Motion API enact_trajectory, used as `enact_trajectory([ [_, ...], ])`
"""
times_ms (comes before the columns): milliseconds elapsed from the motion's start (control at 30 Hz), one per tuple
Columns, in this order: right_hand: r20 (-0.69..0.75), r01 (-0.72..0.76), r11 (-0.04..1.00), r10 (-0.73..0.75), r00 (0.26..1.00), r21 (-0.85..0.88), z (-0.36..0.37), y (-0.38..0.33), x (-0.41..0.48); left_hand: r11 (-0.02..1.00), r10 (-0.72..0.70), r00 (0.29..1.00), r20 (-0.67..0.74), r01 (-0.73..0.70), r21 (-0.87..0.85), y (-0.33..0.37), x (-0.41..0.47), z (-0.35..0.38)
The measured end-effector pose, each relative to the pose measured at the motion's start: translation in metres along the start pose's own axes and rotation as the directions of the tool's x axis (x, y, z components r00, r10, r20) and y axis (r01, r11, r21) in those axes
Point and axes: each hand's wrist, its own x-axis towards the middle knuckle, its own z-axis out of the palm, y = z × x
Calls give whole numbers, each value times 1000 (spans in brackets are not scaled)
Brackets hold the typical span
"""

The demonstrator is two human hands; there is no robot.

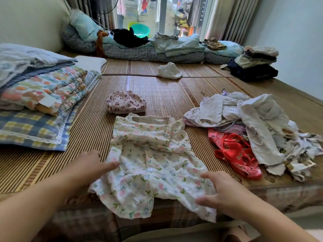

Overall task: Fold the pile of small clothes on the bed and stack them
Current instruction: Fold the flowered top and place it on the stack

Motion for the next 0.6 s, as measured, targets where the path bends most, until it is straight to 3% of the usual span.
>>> enact_trajectory([
  [67, -101, -62, 990, 75, 992, 128, 14, -1, 8, 999, -33, 996, 81, 36, -32, -15, -11, 5],
  [133, -161, -159, 955, 203, 966, 251, 21, 1, 17, 994, 32, 993, 113, -20, -110, -21, -23, 8],
  [233, -110, -235, 930, 275, 955, 284, 18, 4, 27, 937, 170, 978, 118, -123, -326, -19, -35, 9],
  [267, -104, -217, 924, 261, 960, 315, 13, 3, 28, 862, 188, 977, 99, -116, -494, -17, -39, 8],
  [333, -108, -144, 889, 210, 972, 435, 3, 1, 35, 534, 205, 974, 97, -28, -845, -10, -47, 4],
  [367, -116, -111, 839, 202, 972, 532, -4, -2, 38, 370, 209, 973, 96, 12, -929, -6, -52, 2],
  [433, -123, -48, 670, 206, 971, 741, -18, -14, 39, 196, 191, 979, 76, 38, -980, 4, -61, -6],
  [533, -40, -9, 330, 143, 989, 944, -39, -29, 36, 98, 103, 993, 59, 49, -994, 18, -70, -21],
  [600, -6, -4, 183, 56, 998, 983, -53, -35, 30, 73, 72, 996, 52, 47, -996, 23, -75, -30],
])
